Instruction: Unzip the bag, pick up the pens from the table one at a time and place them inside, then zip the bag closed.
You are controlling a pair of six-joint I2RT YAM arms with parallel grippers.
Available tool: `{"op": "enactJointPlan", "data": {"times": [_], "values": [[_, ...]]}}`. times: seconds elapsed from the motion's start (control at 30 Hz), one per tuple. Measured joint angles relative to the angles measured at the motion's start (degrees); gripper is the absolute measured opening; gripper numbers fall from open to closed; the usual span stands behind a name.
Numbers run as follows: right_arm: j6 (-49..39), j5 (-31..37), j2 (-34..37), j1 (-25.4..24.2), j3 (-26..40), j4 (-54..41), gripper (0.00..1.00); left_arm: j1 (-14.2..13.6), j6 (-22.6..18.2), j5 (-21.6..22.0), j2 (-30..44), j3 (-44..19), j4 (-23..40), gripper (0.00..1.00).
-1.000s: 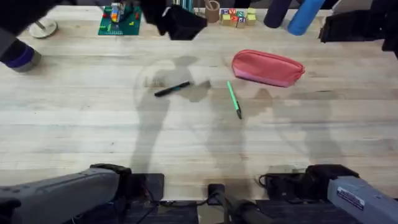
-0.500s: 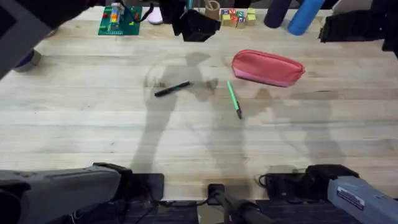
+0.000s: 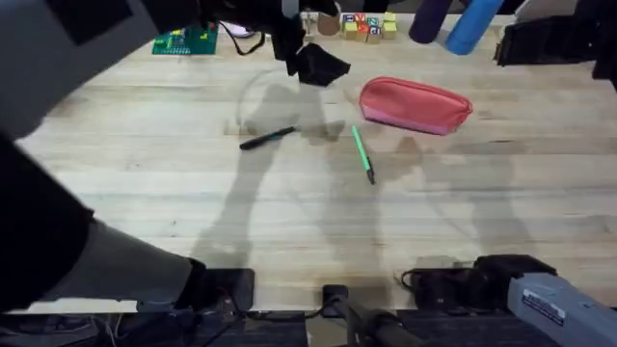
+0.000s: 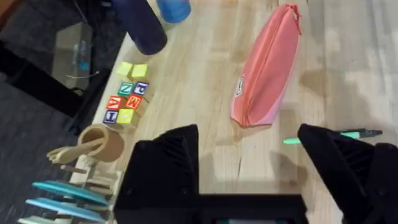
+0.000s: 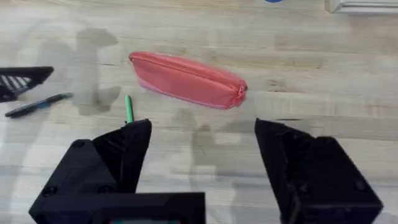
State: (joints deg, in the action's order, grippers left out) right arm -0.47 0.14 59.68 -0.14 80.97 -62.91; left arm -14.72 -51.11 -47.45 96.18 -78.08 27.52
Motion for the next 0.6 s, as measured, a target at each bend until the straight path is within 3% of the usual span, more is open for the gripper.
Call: {"op": "enactJointPlan", "data": {"times": [0.6], "values": [[0.0,0.0,0.0,0.0,0.0,0.0,0.996,-5.3,0.0,-1.2,8.5,0.0,-8.4,0.993]]}}
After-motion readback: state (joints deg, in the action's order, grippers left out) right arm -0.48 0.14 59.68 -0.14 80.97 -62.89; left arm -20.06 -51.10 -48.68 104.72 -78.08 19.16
